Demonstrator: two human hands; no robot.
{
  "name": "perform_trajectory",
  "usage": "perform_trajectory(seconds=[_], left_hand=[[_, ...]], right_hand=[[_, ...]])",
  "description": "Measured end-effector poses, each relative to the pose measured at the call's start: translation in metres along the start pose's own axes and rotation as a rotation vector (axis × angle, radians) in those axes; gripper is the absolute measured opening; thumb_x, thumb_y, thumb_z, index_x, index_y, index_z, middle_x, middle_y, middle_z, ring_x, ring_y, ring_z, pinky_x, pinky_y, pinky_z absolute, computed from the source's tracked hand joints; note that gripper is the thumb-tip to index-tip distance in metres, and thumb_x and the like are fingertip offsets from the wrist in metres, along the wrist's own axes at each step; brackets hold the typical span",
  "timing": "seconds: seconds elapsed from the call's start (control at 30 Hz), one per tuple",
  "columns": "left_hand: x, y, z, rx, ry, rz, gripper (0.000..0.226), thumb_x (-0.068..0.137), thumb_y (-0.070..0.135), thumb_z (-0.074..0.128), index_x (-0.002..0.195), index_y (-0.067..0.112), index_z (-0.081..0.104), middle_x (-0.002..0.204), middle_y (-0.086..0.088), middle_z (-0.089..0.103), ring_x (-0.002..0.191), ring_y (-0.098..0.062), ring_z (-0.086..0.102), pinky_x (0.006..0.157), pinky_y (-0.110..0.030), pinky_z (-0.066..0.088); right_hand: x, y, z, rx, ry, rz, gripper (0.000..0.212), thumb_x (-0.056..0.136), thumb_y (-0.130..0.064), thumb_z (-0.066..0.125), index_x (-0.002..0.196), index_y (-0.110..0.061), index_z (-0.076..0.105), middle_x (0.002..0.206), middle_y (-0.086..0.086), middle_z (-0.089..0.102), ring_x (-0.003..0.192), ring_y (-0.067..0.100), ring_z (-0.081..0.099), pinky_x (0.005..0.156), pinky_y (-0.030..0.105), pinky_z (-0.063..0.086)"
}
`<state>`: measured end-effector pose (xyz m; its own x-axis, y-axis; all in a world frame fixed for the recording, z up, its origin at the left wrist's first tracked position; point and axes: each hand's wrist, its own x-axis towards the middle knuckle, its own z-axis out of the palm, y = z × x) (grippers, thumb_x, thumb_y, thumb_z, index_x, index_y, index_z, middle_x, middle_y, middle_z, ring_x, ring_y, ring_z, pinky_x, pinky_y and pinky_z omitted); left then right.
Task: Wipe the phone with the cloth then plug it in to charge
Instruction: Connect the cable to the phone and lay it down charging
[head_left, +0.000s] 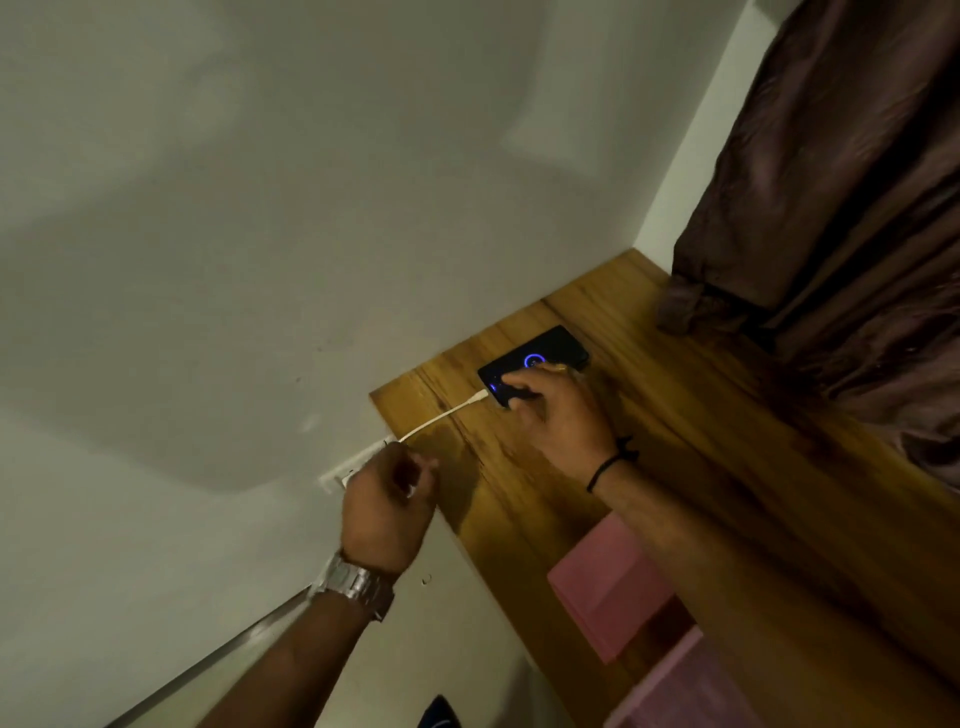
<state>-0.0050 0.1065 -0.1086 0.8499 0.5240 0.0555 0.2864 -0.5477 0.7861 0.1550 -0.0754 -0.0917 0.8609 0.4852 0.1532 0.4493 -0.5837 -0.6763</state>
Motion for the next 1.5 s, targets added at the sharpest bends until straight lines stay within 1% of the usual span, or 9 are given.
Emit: perform_trajectory(seconds=[0.17, 0.5, 0.63, 0.73, 0.9, 1.1, 1.2, 1.33, 1.5], left_hand=[[-0.043, 0.05, 0.032, 0.005, -0.436, -0.006, 0.023, 0.091, 0.05, 0.072, 0.092, 0.028, 0.071, 0.078, 0.01, 0.071, 0.067, -0.007, 0.068, 0.057, -0.028, 0.054], [-0.076, 0.062, 0.092, 0.448, -0.654, -0.091, 0.068, 0.077, 0.064, 0.077, 0.13, 0.024, 0.061, 0.12, -0.002, 0.071, 0.092, -0.017, 0.062, 0.072, -0.027, 0.047], [-0.077, 0.072, 0.096, 0.3, -0.682, -0.277, 0.062, 0.083, 0.042, 0.082, 0.137, 0.024, 0.058, 0.125, -0.003, 0.067, 0.109, -0.023, 0.066, 0.083, -0.031, 0.058], [-0.078, 0.081, 0.087, 0.163, -0.658, -0.303, 0.037, 0.09, 0.04, 0.077, 0.12, 0.022, 0.067, 0.111, 0.0, 0.07, 0.091, -0.016, 0.067, 0.064, -0.026, 0.054], [-0.083, 0.112, 0.055, -0.32, -0.627, -0.382, 0.018, 0.091, 0.021, 0.079, 0.101, 0.017, 0.064, 0.103, -0.007, 0.075, 0.08, -0.029, 0.076, 0.075, -0.044, 0.063], [-0.1, 0.145, 0.022, -0.54, -0.74, -0.245, 0.025, 0.089, 0.022, 0.081, 0.11, 0.014, 0.069, 0.103, -0.007, 0.081, 0.082, -0.024, 0.077, 0.066, -0.031, 0.062], [-0.12, 0.137, 0.014, -0.344, -0.961, -0.087, 0.035, 0.083, 0.027, 0.086, 0.113, 0.016, 0.072, 0.098, 0.001, 0.077, 0.081, -0.009, 0.07, 0.067, -0.024, 0.058], [-0.15, 0.119, 0.031, 0.368, -1.037, 0.052, 0.07, 0.078, 0.048, 0.084, 0.139, 0.024, 0.058, 0.132, 0.005, 0.062, 0.114, -0.016, 0.064, 0.094, -0.029, 0.057], [-0.168, 0.107, 0.07, 0.419, -0.838, -0.008, 0.03, 0.096, 0.029, 0.063, 0.125, 0.019, 0.065, 0.124, -0.003, 0.067, 0.108, -0.022, 0.066, 0.089, -0.031, 0.058]], right_hand=[[-0.034, 0.039, -0.066, 0.181, 0.011, 0.308, 0.024, 0.092, -0.006, 0.069, 0.115, -0.011, 0.073, 0.107, 0.001, 0.075, 0.1, 0.01, 0.07, 0.084, 0.009, 0.052], [-0.123, 0.079, -0.111, -0.028, -0.324, 0.688, 0.035, 0.075, -0.034, 0.086, 0.097, -0.01, 0.074, 0.097, 0.012, 0.078, 0.093, 0.028, 0.074, 0.086, 0.046, 0.061], [-0.13, 0.07, -0.103, -0.145, -0.286, 0.663, 0.042, 0.064, -0.039, 0.093, 0.094, -0.022, 0.069, 0.09, -0.004, 0.072, 0.087, 0.016, 0.07, 0.065, 0.026, 0.054], [-0.129, 0.07, -0.102, -0.087, -0.265, 0.676, 0.034, 0.067, -0.041, 0.09, 0.077, -0.027, 0.061, 0.074, -0.008, 0.06, 0.068, 0.01, 0.058, 0.055, 0.022, 0.04], [-0.131, 0.067, -0.121, 0.384, -0.174, 0.656, 0.033, 0.083, -0.021, 0.081, 0.113, -0.017, 0.069, 0.107, 0.004, 0.074, 0.104, 0.022, 0.07, 0.092, 0.044, 0.059], [-0.145, 0.048, -0.179, 0.693, -0.082, 0.505, 0.05, 0.086, -0.008, 0.077, 0.131, -0.015, 0.057, 0.12, 0.012, 0.071, 0.108, 0.026, 0.071, 0.078, 0.035, 0.061], [-0.169, 0.046, -0.206, 0.722, -0.276, 0.507, 0.051, 0.087, -0.02, 0.073, 0.135, -0.025, 0.059, 0.122, 0.005, 0.074, 0.112, 0.023, 0.072, 0.084, 0.039, 0.061], [-0.201, 0.058, -0.212, 0.726, -0.414, 0.621, 0.042, 0.092, -0.018, 0.068, 0.133, -0.017, 0.062, 0.126, 0.01, 0.073, 0.117, 0.028, 0.07, 0.098, 0.046, 0.057], [-0.219, 0.063, -0.205, 0.817, -0.459, 0.686, 0.038, 0.095, -0.01, 0.064, 0.133, -0.006, 0.063, 0.127, 0.02, 0.071, 0.116, 0.035, 0.069, 0.087, 0.039, 0.058]])
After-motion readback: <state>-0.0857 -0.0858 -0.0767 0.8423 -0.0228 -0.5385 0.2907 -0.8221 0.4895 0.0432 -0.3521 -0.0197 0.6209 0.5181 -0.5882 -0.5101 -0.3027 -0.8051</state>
